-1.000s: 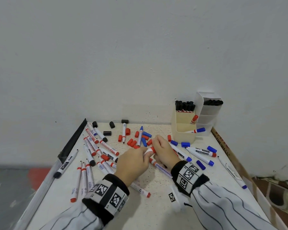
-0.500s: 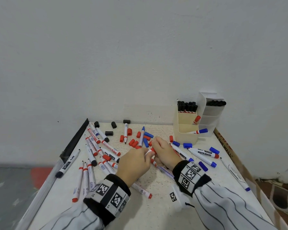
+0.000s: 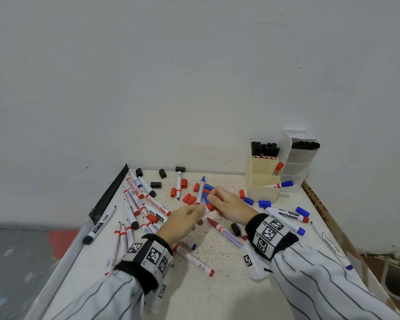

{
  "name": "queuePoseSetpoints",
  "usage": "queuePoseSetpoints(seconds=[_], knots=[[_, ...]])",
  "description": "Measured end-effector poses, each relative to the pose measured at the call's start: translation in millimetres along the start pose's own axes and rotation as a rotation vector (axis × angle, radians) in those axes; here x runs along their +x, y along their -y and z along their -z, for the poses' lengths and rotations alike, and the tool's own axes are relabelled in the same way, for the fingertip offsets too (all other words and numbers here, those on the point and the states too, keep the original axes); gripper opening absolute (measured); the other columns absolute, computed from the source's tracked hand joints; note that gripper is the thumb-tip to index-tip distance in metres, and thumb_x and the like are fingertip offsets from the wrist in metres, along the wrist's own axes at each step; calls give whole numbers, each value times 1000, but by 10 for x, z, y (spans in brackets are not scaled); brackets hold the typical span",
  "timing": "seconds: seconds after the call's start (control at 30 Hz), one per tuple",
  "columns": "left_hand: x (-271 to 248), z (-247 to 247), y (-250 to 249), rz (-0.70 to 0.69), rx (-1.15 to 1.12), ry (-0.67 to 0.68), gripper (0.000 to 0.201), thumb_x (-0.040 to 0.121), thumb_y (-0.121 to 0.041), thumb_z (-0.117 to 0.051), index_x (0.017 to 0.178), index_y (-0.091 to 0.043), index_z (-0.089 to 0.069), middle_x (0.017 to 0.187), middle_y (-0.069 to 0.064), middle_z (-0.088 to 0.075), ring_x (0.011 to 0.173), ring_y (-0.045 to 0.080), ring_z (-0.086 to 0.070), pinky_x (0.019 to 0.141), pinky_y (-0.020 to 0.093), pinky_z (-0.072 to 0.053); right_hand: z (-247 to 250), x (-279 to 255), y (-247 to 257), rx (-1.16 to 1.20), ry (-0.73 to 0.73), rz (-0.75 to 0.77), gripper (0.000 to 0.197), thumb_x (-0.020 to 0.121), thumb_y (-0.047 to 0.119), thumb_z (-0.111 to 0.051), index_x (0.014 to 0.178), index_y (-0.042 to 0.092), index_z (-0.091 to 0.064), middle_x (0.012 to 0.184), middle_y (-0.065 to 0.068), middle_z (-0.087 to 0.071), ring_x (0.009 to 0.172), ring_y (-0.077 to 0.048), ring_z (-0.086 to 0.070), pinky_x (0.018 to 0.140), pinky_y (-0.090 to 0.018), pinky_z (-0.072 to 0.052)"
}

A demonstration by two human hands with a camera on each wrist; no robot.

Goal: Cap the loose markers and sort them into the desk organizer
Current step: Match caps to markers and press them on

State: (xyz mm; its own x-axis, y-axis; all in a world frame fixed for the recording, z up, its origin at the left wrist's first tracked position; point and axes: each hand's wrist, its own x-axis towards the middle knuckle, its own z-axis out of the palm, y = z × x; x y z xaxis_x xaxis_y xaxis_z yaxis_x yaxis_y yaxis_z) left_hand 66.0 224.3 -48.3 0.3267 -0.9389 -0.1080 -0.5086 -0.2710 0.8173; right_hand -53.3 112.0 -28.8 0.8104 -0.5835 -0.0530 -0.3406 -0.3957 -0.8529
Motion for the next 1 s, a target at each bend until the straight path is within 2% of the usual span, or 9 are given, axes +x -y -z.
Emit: queuePoseSetpoints(seconds=[0.1,0.17,0.33,0.47,0.67,0.8,0.87,0.93,1.0], knots=[[14,227,186,180,83,-149,31,100,-39,-32,99,-18,-55,81,-3,-54,66,7,-48,60,17,-39,51,68,-10,31,-83,31,9,96,23,-46,88,21,-49,77,-1,-56,54,-8,-42,48,-14,-35],[-13,439,432,353,189,-234,21,97,-29,-42,100,-13,-55,93,1,-60,79,11,-57,72,23,-47,80,126,-20,78,-187,48,1,94,18,-50,93,18,-51,86,-6,-60,54,-8,-49,49,-16,-40],[-285,827,872,671,526,-247,30,95,-22,-35,114,-5,-53,118,11,-60,102,21,-60,91,31,-49,58,284,-77,74,-388,103,19,90,10,-54,108,17,-52,104,-6,-57,75,-11,-58,61,-19,-45],[-446,881,1000,736,573,-189,34,98,-17,-37,121,1,-55,126,14,-57,116,25,-55,94,28,-43,-25,387,-80,39,-486,142,26,89,9,-54,115,14,-53,107,-5,-59,79,-11,-55,61,-11,-39],[-501,871,972,741,460,-243,43,100,-36,-34,120,-4,-54,124,10,-58,112,21,-58,93,25,-44,-46,431,-82,43,-543,176,27,90,8,-53,116,13,-53,107,-3,-57,63,-9,-50,54,-11,-41],[-429,887,1043,773,304,-257,36,95,-32,-46,108,0,-57,101,12,-66,82,22,-64,68,26,-51,85,410,-109,61,-598,200,28,92,14,-50,120,16,-51,109,-5,-57,74,-25,-58,67,-24,-50],[-405,902,1015,765,256,-311,33,95,-32,-46,96,-1,-57,83,10,-64,68,21,-59,58,25,-48,218,374,-136,43,-667,225,28,92,15,-50,121,16,-51,108,-5,-58,72,-19,-53,72,-30,-49],[-359,905,936,685,225,-440,30,94,-31,-47,85,-3,-52,70,8,-58,66,22,-54,58,29,-45,380,291,-159,24,-755,266,28,92,14,-49,120,14,-51,106,-4,-58,69,-11,-48,65,-18,-45],[-312,881,771,586,204,-555,28,93,-31,-47,92,-3,-49,79,12,-60,71,23,-52,61,30,-37,568,168,-173,17,-854,298,27,92,9,-48,118,11,-52,105,-1,-55,79,-10,-50,68,-9,-41]])
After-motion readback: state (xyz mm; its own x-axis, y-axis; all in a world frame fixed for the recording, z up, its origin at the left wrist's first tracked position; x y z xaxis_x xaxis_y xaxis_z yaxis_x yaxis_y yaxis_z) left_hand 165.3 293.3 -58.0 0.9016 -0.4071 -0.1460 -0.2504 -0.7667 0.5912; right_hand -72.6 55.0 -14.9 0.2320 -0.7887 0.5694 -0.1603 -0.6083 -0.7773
